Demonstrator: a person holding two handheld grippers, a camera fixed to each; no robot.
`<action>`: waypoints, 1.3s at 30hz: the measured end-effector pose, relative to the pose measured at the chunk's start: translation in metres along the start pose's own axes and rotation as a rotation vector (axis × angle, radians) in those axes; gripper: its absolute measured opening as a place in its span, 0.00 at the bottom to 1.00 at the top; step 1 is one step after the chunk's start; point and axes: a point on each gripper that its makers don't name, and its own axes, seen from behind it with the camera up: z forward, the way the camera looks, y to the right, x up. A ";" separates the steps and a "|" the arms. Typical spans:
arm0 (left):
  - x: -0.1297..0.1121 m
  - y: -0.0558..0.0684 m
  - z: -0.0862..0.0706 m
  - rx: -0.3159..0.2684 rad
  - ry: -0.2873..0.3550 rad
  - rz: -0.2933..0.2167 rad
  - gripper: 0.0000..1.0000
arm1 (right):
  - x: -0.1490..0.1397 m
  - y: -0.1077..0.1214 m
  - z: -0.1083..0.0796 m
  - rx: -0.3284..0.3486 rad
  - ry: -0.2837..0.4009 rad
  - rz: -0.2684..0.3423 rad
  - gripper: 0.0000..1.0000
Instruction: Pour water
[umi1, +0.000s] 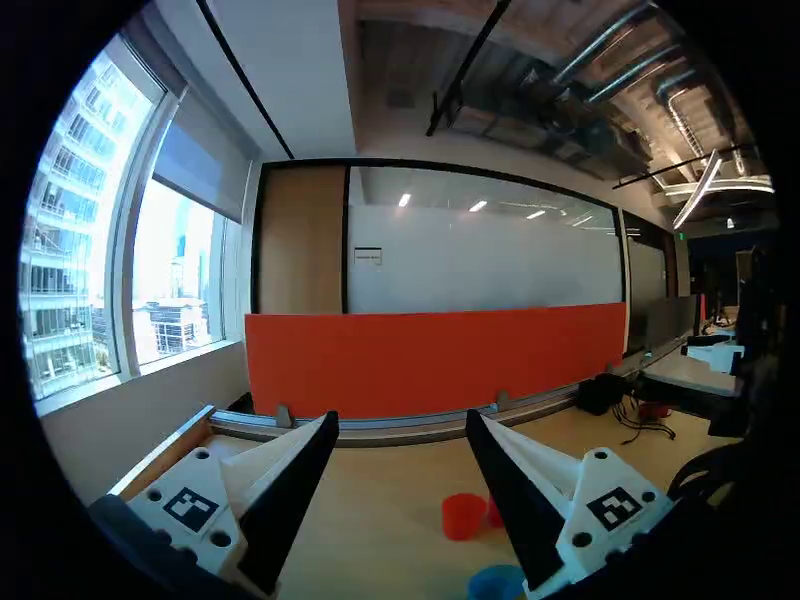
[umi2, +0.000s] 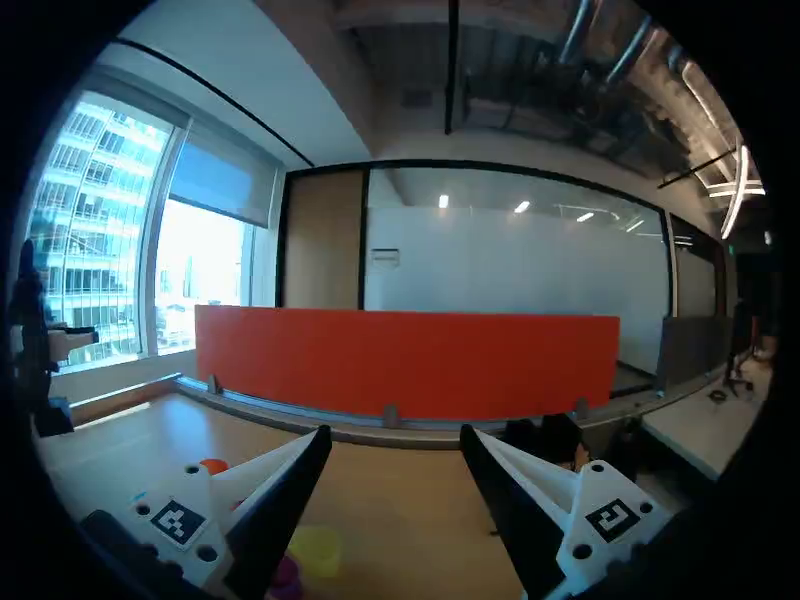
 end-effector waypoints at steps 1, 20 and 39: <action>0.002 0.000 0.001 -0.002 -0.002 0.003 0.94 | 0.003 0.000 0.000 0.004 0.003 0.002 0.99; 0.006 0.032 0.008 -0.162 -0.024 -0.009 0.94 | 0.013 -0.025 0.008 0.174 0.002 0.008 0.99; -0.009 0.061 0.004 -0.299 -0.067 0.006 0.94 | 0.023 -0.087 0.008 0.420 -0.001 -0.045 0.99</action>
